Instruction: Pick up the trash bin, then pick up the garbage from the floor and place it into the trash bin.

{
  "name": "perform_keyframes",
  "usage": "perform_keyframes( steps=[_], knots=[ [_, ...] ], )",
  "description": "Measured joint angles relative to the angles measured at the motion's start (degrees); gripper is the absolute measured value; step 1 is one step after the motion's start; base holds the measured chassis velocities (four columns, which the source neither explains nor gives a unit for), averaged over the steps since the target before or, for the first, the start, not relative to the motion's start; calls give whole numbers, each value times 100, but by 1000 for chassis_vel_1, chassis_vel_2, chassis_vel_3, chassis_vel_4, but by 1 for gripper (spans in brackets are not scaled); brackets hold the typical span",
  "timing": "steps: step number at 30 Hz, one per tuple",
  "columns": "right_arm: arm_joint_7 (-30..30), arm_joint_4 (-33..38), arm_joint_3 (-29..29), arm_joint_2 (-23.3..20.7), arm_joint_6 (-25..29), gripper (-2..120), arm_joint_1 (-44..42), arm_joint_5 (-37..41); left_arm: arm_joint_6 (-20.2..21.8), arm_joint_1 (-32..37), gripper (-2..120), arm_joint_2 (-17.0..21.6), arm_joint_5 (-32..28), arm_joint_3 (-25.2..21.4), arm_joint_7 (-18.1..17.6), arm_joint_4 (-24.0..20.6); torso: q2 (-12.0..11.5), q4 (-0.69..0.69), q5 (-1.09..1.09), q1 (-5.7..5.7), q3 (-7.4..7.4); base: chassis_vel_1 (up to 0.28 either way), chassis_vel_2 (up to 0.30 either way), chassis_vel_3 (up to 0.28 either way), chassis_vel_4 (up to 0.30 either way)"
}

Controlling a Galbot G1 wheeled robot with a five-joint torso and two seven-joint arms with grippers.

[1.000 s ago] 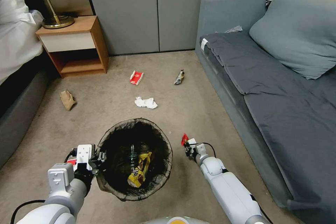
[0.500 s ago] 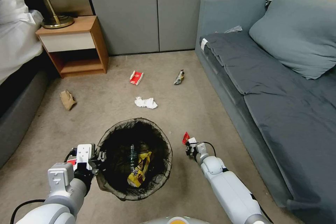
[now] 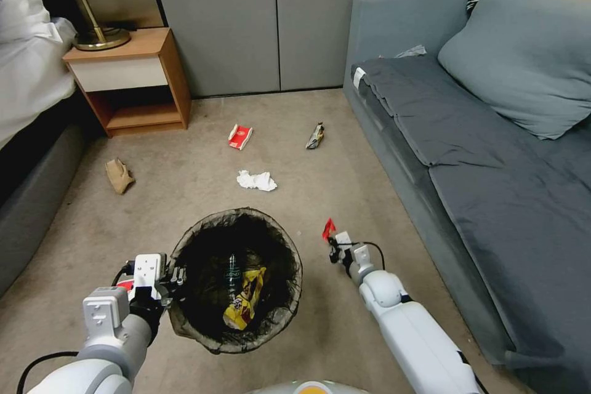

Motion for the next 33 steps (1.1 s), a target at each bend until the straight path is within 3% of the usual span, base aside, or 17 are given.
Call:
perform_keyframes(
  steps=[7,9,21,28,33],
  knots=[
    [-6,1617,-50,-532,-350,0,-172,462,0,-3,1,23,4,69,-12,0,0,0,0,0,0,0,0,0,0],
    [-15,2484,-93,-838,-589,0,-258,795,2,-2,1,37,7,108,-20,0,0,0,1,0,0,0,0,0,0],
    [13,4883,-147,-2127,-1265,0,-342,2195,21,1,1,72,6,154,-83,0,0,0,-1,0,0,0,0,0,0],
    [-118,5745,-206,-2462,-1405,0,-114,2713,37,15,1,98,-1,161,-116,0,0,1,1,0,0,0,0,0,0],
    [-337,6244,-612,-2663,-1624,0,188,3439,55,0,1,140,-77,161,-173,0,1,1,-1,0,0,0,0,0,0]
  ],
)
